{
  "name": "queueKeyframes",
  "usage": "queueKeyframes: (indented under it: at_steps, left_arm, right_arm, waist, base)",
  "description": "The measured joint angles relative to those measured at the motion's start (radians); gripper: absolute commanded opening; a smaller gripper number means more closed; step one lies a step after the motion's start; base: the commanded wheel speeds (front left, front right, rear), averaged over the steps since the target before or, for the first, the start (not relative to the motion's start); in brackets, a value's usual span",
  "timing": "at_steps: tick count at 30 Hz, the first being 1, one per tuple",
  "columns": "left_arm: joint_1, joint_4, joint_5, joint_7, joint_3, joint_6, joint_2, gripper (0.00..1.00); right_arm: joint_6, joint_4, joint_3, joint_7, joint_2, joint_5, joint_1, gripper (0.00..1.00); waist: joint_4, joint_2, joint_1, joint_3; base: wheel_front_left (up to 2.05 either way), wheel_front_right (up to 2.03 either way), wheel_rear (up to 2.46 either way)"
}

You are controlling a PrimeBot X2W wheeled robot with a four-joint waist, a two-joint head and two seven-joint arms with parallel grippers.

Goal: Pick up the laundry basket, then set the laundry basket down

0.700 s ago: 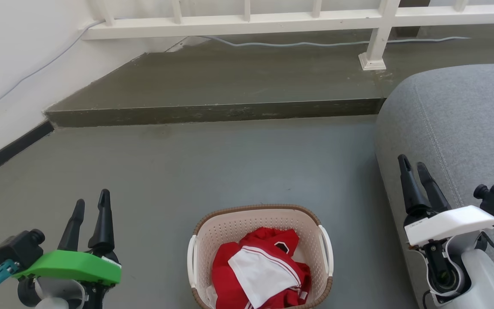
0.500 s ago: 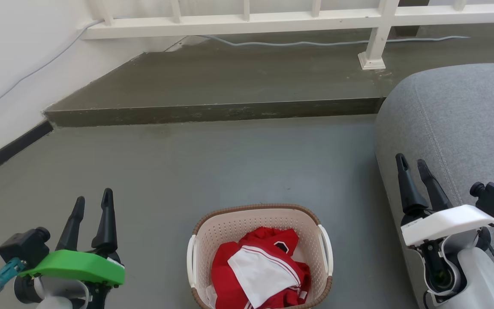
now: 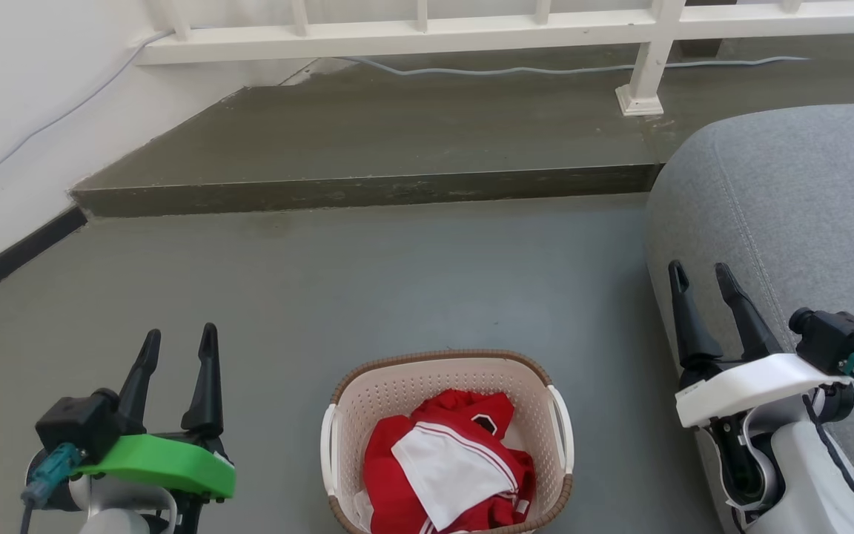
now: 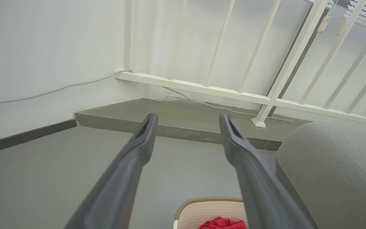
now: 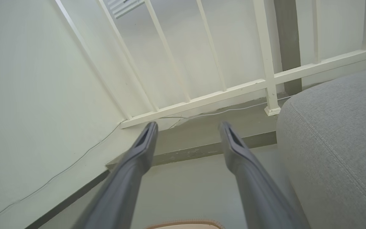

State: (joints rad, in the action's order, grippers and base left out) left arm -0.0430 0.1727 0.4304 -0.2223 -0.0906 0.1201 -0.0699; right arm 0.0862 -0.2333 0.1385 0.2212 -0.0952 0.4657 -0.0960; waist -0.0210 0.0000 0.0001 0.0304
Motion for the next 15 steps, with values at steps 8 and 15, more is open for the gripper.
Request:
queueKeyframes:
  at_steps: [8, 15]
  left_arm:
    - [-0.001, -0.012, -0.101, -0.026, -0.003, 0.003, 0.003, 1.00]
    - [-0.002, -0.013, -0.101, -0.026, 0.000, 0.003, 0.015, 1.00]
  right_arm:
    - [-0.002, 0.000, 0.000, 0.028, 0.004, -0.116, -0.004, 1.00]
    - [-0.001, -0.002, -0.009, 0.030, 0.014, -0.124, -0.004, 1.00]
  waist:
    - [-0.006, 0.0000, 0.0000, 0.000]
    - [-0.009, 0.0000, 0.0000, -0.003]
  base:
    - [0.00, 0.00, 0.00]
    - [0.00, 0.00, 0.00]
